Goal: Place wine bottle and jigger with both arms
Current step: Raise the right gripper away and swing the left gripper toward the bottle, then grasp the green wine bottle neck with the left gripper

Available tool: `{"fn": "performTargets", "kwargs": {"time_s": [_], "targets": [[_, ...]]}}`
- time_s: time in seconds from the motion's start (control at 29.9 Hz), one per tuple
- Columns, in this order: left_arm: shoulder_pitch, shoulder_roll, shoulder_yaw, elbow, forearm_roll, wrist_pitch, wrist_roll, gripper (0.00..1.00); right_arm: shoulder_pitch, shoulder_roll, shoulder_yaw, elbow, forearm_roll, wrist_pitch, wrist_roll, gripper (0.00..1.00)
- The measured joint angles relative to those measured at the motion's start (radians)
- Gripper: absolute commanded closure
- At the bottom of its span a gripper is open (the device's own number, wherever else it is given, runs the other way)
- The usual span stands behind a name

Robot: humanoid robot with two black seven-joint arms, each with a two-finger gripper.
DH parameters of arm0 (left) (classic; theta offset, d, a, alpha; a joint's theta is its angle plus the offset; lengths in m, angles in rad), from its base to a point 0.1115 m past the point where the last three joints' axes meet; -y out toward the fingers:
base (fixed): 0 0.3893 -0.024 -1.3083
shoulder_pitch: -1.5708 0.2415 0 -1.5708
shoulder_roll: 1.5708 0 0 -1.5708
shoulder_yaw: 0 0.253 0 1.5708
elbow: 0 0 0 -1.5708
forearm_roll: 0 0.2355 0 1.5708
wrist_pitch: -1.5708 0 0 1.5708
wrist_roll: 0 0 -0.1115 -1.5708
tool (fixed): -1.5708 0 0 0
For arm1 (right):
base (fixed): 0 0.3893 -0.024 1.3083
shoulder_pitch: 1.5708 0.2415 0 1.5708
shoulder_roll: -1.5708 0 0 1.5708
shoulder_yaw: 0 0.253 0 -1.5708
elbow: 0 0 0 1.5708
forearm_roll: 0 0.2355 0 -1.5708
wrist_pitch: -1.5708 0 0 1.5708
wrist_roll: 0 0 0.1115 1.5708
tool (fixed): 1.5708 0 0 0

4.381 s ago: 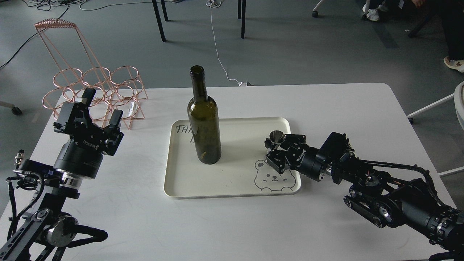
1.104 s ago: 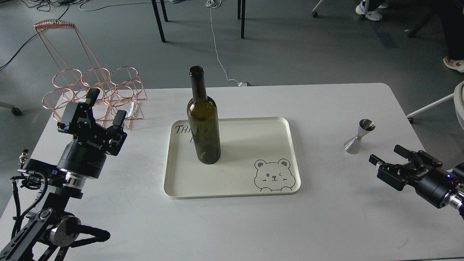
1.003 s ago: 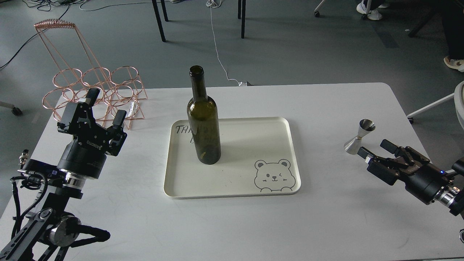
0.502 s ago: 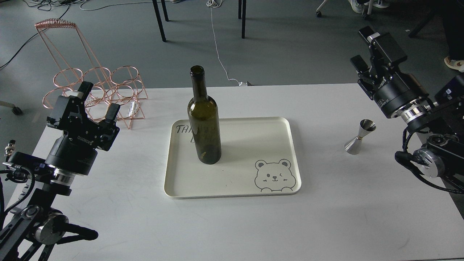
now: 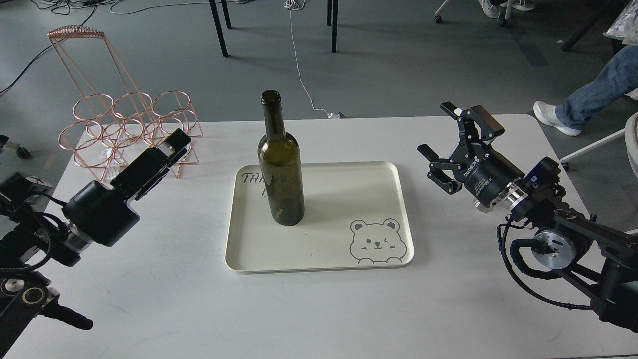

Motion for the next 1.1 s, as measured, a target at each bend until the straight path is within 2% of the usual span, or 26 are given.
{"fn": "performTargets", "kwargs": {"time_s": [0.13,0.3,0.74,1.1], "targets": [[-0.088,0.069,0.003,-0.003,0.238,0.0,0.0,0.02,-0.023,0.003,0.0,-0.003,-0.007,0.007,0.0,0.01],[-0.22,0.118,0.059,0.004,0.368,-0.001,0.0,0.02,-0.029,0.008,0.001,-0.003,-0.01,0.006,0.0,0.01],[-0.52,0.069,0.301,0.143,0.512,0.001,0.0,0.02,-0.051,0.013,0.032,-0.003,-0.012,0.002,0.0,0.01],[-0.576,0.016,0.355,0.197,0.536,-0.001,0.0,0.02,-0.064,0.01,0.046,-0.001,-0.012,0.001,0.0,0.01]]}}
